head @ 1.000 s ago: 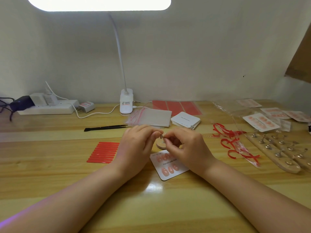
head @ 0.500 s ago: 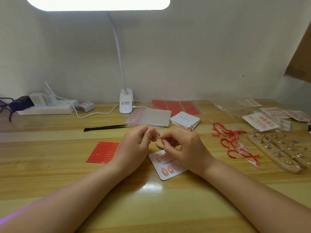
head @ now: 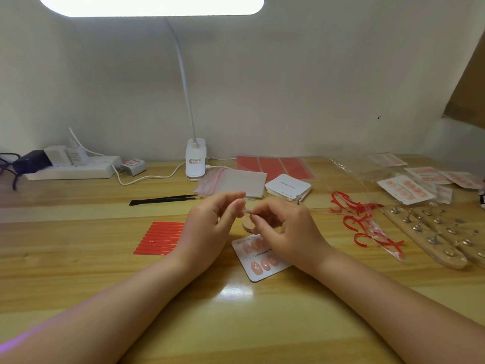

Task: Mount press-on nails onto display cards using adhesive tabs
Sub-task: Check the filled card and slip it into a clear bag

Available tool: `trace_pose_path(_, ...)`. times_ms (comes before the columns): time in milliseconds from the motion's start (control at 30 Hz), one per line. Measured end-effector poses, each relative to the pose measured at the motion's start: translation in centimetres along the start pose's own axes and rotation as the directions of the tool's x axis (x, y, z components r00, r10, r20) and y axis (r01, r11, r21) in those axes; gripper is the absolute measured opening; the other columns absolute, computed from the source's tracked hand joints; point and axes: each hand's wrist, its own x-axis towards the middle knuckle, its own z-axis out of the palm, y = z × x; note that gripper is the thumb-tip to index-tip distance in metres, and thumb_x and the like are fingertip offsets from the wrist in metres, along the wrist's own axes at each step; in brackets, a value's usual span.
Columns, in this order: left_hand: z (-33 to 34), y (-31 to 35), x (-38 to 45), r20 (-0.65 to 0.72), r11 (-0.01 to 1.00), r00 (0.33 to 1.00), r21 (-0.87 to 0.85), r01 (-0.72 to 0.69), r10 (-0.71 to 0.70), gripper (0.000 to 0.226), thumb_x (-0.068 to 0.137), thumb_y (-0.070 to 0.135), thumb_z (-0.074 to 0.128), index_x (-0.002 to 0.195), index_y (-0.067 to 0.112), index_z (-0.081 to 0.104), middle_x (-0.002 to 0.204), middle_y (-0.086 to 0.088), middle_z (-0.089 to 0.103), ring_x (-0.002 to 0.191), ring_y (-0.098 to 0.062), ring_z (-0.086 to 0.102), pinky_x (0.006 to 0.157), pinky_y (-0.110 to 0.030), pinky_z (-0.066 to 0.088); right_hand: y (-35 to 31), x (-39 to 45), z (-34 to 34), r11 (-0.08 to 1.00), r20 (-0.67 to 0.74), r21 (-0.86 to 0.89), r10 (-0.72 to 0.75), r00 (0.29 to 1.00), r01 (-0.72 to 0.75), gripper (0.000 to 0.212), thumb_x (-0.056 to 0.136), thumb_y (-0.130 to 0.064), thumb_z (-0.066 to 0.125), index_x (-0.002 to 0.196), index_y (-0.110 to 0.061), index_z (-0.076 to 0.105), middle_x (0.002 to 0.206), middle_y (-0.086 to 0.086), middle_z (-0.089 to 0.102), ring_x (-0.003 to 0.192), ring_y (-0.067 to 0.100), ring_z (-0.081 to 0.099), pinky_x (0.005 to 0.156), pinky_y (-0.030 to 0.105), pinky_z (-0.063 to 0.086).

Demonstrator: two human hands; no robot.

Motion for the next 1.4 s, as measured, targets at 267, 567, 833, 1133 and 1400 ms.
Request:
trace_pose_path(267,0.0,-0.1,0.0,-0.032,0.996,0.996,0.024,-0.080,0.081,0.014,0.088,0.040,0.054,0.090,0.032,0.065,0.082,0.016,0.068,0.077,-0.004,0.063,0.068,-0.015,0.048,0.0,-0.1,-0.1,0.991,0.010,0.092,0.094,0.996,-0.095,0.006,0.091,-0.004,0.064,0.095,-0.003,0.068,0.082,0.004,0.070,0.074,0.003,0.071,0.067,0.034,0.059)
trace_pose_path(567,-0.5,0.3,0.0,-0.030,0.948,0.977,0.252,-0.196,0.210,0.016,0.086,0.029,0.067,0.096,0.019,0.073,0.089,0.010,0.069,0.073,-0.007,0.058,0.065,-0.018,0.046,0.2,0.1,-0.2,0.976,-0.019,0.133,0.175,0.984,-0.171,0.006,0.090,-0.004,0.064,0.091,-0.007,0.069,0.072,0.000,0.068,0.066,0.003,0.068,0.061,0.016,0.051)
trace_pose_path(833,-0.2,0.5,-0.1,0.013,0.909,0.970,0.347,-0.232,0.242,0.021,0.089,0.028,0.059,0.087,0.012,0.071,0.080,0.004,0.067,0.069,-0.017,0.058,0.067,-0.045,0.049,0.1,0.0,-0.2,0.979,-0.020,0.097,0.181,0.983,-0.178,0.006,0.091,-0.008,0.063,0.089,-0.010,0.068,0.069,0.001,0.069,0.065,0.006,0.069,0.062,0.038,0.055)
trace_pose_path(1133,0.1,0.7,-0.2,0.032,0.937,0.984,0.301,-0.177,0.175,0.019,0.090,0.029,0.052,0.088,0.013,0.062,0.080,0.006,0.058,0.075,-0.018,0.054,0.071,-0.042,0.047,0.1,0.1,-0.4,0.973,0.037,0.153,0.168,0.985,-0.171,0.007,0.095,-0.004,0.057,0.092,-0.006,0.063,0.077,0.004,0.066,0.071,0.003,0.070,0.063,0.022,0.055)
trace_pose_path(1400,-0.1,0.8,-0.2,0.039,0.942,0.981,0.275,-0.193,0.190,0.016,0.090,0.025,0.053,0.086,0.012,0.061,0.079,0.007,0.057,0.076,-0.015,0.054,0.070,-0.042,0.048,-0.2,0.2,-0.3,0.980,0.048,0.122,0.154,0.987,-0.159,0.007,0.095,-0.005,0.056,0.093,-0.004,0.062,0.075,0.002,0.066,0.068,0.006,0.069,0.062,0.024,0.054)
